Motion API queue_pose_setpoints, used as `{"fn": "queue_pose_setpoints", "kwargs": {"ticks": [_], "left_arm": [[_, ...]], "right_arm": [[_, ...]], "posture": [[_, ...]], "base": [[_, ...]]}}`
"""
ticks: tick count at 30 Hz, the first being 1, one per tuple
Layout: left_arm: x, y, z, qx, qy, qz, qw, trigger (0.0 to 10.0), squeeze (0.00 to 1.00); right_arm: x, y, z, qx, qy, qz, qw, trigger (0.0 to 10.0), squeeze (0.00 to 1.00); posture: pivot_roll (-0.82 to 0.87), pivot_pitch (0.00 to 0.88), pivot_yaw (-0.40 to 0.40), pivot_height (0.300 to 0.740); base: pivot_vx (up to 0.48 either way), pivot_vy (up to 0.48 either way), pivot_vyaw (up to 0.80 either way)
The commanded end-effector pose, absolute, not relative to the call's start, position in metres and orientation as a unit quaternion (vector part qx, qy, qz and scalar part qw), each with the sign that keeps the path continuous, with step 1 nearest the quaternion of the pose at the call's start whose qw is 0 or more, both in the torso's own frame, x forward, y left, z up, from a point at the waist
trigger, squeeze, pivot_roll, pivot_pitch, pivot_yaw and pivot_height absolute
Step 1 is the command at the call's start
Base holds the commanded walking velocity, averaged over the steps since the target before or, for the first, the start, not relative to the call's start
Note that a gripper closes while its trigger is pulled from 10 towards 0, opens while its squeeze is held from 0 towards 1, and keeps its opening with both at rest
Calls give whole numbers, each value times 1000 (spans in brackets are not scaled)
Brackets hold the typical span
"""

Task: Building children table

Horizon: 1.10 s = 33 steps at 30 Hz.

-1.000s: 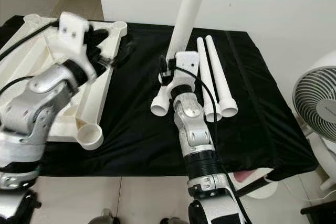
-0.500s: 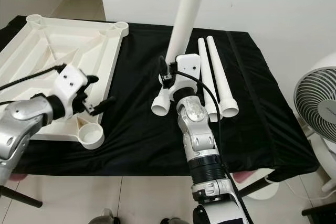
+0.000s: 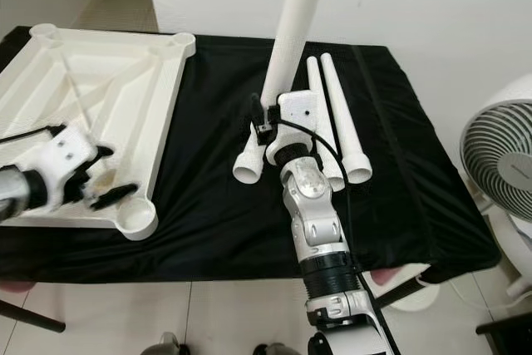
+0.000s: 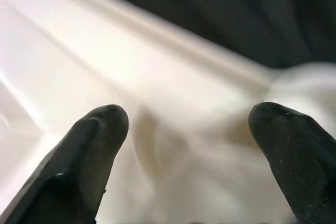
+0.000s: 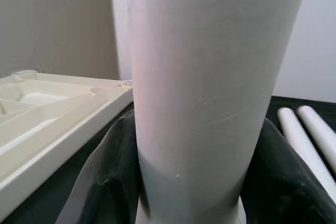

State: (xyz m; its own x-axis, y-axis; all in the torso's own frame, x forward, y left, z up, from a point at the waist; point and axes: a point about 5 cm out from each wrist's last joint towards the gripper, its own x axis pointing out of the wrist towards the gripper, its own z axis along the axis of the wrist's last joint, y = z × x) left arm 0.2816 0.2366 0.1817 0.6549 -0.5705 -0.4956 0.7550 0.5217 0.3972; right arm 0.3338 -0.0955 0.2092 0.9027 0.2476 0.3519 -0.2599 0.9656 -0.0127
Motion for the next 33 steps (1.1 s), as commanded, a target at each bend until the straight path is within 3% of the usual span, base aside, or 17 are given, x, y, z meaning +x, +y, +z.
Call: {"fn": "queue_pose_setpoints", "kwargs": {"ticks": [1,13,23,33], "left_arm": [[279,237,183,311,154,-395,851,10000,0],[275,224,176,302,147,-419,843,10000,0],[277,191,162,299,131,-460,826,10000,0],[280,183,159,304,124,-464,823,10000,0]], "right_arm": [[331,-94,213,20,-190,135,972,10000,0],[331,-95,213,16,-188,139,972,10000,0],[330,-97,214,13,-188,135,973,10000,0],[329,-98,214,12,-188,134,973,10000,0]], "posture": [[165,94,-12,740],[160,102,-16,740],[140,105,-7,740],[130,106,-5,740]], "base": [[0,0,0],[0,0,0],[0,0,0],[0,0,0]]}}
